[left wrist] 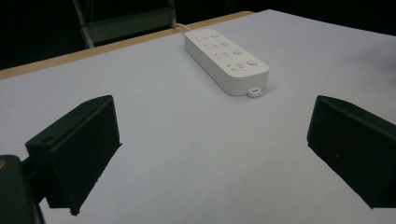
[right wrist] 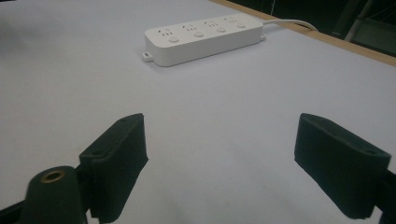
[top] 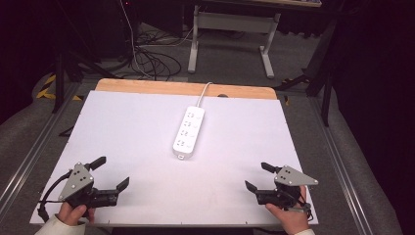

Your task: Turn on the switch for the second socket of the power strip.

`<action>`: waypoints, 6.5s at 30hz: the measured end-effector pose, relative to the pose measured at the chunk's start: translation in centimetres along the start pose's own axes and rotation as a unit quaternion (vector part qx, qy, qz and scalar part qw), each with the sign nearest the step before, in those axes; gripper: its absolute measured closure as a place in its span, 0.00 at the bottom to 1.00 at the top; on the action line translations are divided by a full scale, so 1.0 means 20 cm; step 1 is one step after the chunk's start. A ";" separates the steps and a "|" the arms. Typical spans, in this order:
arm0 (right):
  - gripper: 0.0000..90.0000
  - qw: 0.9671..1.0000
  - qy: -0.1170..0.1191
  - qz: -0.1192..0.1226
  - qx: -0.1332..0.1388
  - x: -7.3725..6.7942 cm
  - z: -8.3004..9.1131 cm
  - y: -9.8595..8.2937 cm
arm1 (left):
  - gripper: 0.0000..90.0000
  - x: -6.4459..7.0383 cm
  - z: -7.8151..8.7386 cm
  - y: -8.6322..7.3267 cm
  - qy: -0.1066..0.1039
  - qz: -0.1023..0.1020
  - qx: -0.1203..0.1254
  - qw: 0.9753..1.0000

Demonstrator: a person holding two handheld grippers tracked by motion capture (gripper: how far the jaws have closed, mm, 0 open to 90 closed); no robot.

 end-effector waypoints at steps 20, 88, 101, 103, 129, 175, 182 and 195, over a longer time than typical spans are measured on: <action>0.19 1.000 -0.003 -0.006 0.001 0.00 0.01 0.00 | 0.04 -0.01 0.01 0.01 0.012 -0.004 0.004 1.000; 0.72 0.995 0.052 0.070 -0.049 0.02 -0.36 0.72 | 0.04 -0.02 0.04 -0.02 0.021 0.004 -0.002 1.000; 0.96 0.996 0.045 0.057 -0.051 0.06 -0.53 0.80 | 0.04 -0.02 0.04 -0.02 0.019 0.004 -0.002 1.000; 1.00 0.996 0.046 0.054 -0.051 0.08 -0.57 0.82 | 0.04 -0.02 0.04 -0.02 0.019 0.004 -0.003 1.000; 1.00 0.997 0.028 0.030 -0.061 0.14 -0.89 0.82 | 0.04 -0.01 0.04 -0.02 0.014 -0.002 -0.003 1.000; 1.00 0.992 0.032 -0.011 -0.119 0.12 -1.14 0.74 | 0.04 -0.01 0.04 -0.02 0.013 -0.005 -0.004 1.000; 1.00 0.991 0.027 0.002 -0.128 0.11 -1.16 0.73 | 0.04 -0.01 0.04 -0.02 0.013 -0.004 -0.004 1.000; 1.00 0.991 0.018 0.015 -0.130 0.11 -1.16 0.72 | 0.04 -0.01 0.04 -0.03 0.013 -0.005 -0.006 1.000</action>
Point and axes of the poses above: each handheld gripper's, and its own axes: z roughly backward along the jaws, y roughly out of its top, x roughly to its right, the point moved 9 cm from there along -z, roughly forward along the jaws, and after that the axes turned 12 degrees about -x, right-handed, at the moved point
